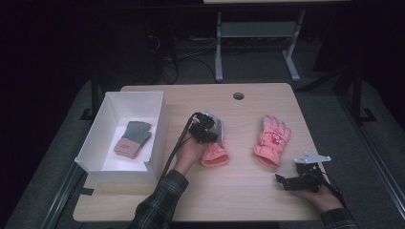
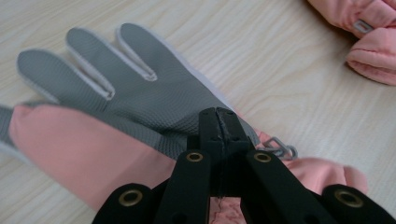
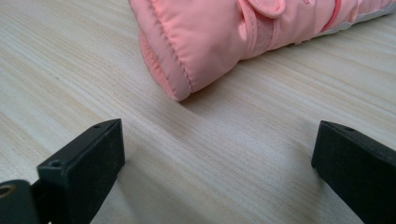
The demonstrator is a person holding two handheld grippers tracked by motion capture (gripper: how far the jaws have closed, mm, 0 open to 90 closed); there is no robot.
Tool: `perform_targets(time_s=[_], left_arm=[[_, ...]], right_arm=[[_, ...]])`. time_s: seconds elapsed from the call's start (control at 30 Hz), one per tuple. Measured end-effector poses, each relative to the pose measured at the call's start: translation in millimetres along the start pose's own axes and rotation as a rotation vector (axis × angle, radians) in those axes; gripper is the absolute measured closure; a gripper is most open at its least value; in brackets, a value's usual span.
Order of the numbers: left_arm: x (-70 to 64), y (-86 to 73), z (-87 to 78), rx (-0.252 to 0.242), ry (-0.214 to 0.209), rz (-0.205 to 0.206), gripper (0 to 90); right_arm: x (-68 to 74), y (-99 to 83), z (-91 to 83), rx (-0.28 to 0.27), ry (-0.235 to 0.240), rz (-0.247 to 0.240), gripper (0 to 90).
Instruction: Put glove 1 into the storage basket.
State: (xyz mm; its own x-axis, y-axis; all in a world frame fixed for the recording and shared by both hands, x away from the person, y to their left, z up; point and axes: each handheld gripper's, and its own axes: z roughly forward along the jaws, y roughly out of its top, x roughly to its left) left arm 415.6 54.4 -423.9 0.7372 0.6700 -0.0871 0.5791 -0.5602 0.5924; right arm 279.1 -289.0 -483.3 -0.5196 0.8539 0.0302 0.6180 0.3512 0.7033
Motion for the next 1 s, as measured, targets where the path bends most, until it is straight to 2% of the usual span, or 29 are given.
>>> perform_targets(time_s=[0.13,0.23,0.47,0.67,0.77,0.93,1.0], left_arm=[[-4.5,0.7,-3.8,-0.018,-0.024,0.012,89.6],[-8.7,-0.8,-12.3,-0.027,-0.031,0.04,89.6],[-14.6,-17.2,-29.3,-0.036,-0.037,0.062,89.6],[-11.5,-27.5,-20.9,0.004,-0.048,0.074,89.6],[-12.8,-29.1,-17.6,0.01,-0.078,0.079,89.6],[-26.8,-28.1,-13.6,0.013,-0.134,0.102,89.6],[-34.3,-27.2,-12.1,0.02,-0.157,0.126,89.7]], right_arm=[[0.0,0.0,0.0,0.0,0.0,-0.001,2.1],[-0.1,0.0,0.0,0.0,0.0,-0.001,2.1],[0.0,0.0,0.0,0.0,0.0,-0.001,2.1],[0.1,0.0,0.0,0.0,0.0,-0.001,2.1],[0.1,0.0,0.0,0.0,0.0,-0.001,2.1],[0.0,0.0,0.0,0.0,0.0,-0.001,2.1],[0.0,0.0,0.0,0.0,0.0,-0.001,2.1]])
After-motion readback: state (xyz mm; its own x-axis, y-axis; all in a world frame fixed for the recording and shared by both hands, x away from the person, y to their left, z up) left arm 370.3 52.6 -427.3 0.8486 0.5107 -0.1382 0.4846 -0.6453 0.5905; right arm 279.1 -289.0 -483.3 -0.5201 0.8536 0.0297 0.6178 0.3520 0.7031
